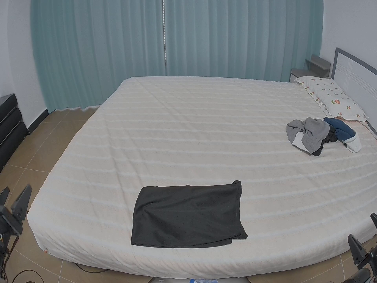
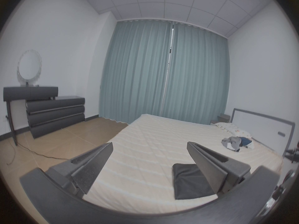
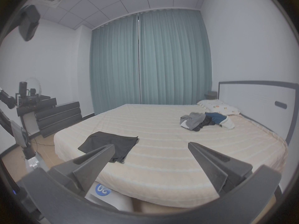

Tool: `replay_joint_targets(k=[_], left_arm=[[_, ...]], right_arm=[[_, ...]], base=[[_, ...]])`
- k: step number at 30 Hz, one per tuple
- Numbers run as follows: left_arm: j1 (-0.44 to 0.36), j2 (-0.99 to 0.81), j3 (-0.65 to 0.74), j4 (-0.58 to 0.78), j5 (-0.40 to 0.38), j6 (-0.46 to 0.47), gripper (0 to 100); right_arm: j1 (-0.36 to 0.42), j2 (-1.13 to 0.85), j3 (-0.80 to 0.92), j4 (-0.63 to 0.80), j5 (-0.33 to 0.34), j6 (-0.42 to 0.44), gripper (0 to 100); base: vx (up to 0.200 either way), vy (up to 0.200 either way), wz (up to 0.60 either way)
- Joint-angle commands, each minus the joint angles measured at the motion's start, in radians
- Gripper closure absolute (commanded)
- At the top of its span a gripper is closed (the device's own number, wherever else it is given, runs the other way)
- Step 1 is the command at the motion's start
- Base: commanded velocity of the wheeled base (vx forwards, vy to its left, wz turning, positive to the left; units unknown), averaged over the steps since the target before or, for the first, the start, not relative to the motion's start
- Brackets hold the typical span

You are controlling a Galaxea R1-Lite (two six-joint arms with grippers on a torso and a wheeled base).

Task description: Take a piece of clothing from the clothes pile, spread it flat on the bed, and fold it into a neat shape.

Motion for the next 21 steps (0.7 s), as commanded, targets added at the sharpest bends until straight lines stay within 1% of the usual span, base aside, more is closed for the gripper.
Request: replay_joint_targets(k=[1, 2, 3, 4, 9, 10, 16, 17, 19, 21], left_arm=[[0.03, -0.609, 0.125, 0.355, 0.079, 0.205, 0], [0.03, -0.609, 0.15, 0.347, 0.079, 0.215, 0], [0.03, -0.609, 0.15, 0.347, 0.079, 0.215, 0], [0.03, -0.609, 0.205, 0.304, 0.079, 0.217, 0], [0.03, -0.609, 0.208, 0.294, 0.075, 0.195, 0], [0.03, -0.609, 0.208, 0.294, 0.074, 0.194, 0], [0.029, -0.609, 0.208, 0.295, 0.054, 0.191, 0], [0.029, -0.609, 0.208, 0.297, 0.013, 0.191, 0], [0.029, -0.609, 0.208, 0.297, -0.027, 0.168, 0], [0.029, -0.609, 0.208, 0.3, -0.046, 0.139, 0]], right_arm=[[0.009, -0.208, 0.128, -0.063, -0.141, -0.118, 0], [0.009, -0.208, 0.128, -0.063, -0.156, -0.116, 0], [0.009, -0.208, 0.128, -0.063, -0.156, -0.116, 0], [0.009, -0.208, 0.128, -0.062, -0.168, -0.113, 0], [0.009, -0.208, 0.128, -0.052, -0.173, -0.078, 0], [0.009, -0.208, 0.127, -0.051, -0.161, -0.05, 0], [0.007, -0.208, 0.127, -0.046, -0.158, -0.032, 0], [0.007, -0.208, 0.128, -0.003, -0.15, -0.01, 0], [0.007, -0.208, 0.121, 0.035, -0.141, 0.007, 0], [0.007, -0.208, 0.128, 0.007, -0.133, 0.01, 0]], base=[[0.0, 0.0, 0.0], [0.0, 0.0, 0.0], [0.0, 0.0, 0.0], [0.0, 0.0, 0.0], [0.0, 0.0, 0.0], [0.0, 0.0, 0.0], [0.0, 0.0, 0.0], [0.0, 0.0, 0.0], [0.0, 0.0, 0.0], [0.0, 0.0, 0.0]])
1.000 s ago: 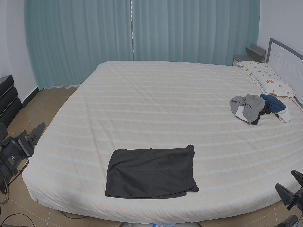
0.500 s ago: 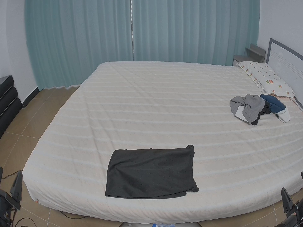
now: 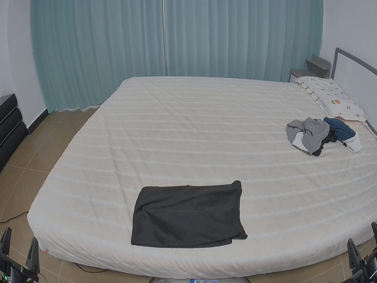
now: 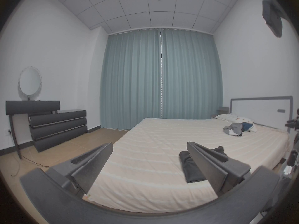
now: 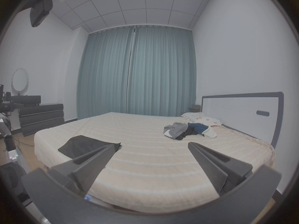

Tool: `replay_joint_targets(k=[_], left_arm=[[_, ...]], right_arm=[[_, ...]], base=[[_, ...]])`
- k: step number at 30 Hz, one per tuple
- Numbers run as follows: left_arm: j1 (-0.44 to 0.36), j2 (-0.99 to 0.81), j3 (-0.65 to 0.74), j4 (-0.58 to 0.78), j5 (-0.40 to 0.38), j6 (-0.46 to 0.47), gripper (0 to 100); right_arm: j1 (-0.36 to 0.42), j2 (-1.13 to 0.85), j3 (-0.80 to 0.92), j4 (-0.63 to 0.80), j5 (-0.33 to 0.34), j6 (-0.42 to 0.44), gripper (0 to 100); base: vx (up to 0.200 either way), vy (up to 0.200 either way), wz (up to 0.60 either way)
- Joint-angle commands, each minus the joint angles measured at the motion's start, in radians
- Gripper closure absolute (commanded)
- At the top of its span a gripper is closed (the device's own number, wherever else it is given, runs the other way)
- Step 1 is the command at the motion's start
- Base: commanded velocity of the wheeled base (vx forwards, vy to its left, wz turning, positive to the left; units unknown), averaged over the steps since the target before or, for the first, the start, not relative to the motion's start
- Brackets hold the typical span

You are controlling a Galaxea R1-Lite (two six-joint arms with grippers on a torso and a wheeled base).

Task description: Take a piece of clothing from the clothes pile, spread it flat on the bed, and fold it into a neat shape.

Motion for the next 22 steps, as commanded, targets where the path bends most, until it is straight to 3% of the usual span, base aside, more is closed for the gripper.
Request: replay_joint_targets(k=[1, 3, 6, 22], left_arm=[[0.0, -0.024, 0.018, 0.003, -0.044, -0.043, 0], [0.0, -0.024, 0.018, 0.04, -0.106, -0.029, 0], [0.0, -0.024, 0.018, 0.047, -0.126, 0.005, 0], [0.0, -0.024, 0.018, 0.05, -0.133, 0.033, 0]], right_arm=[[0.0, -0.017, 0.017, -0.002, 0.014, 0.018, 0], [0.0, -0.017, 0.017, -0.004, 0.012, 0.022, 0], [0.0, -0.017, 0.017, -0.004, 0.011, 0.029, 0], [0.002, -0.017, 0.017, -0.004, 0.011, 0.046, 0]], base=[[0.0, 0.0, 0.0], [0.0, 0.0, 0.0], [0.0, 0.0, 0.0], [0.0, 0.0, 0.0]])
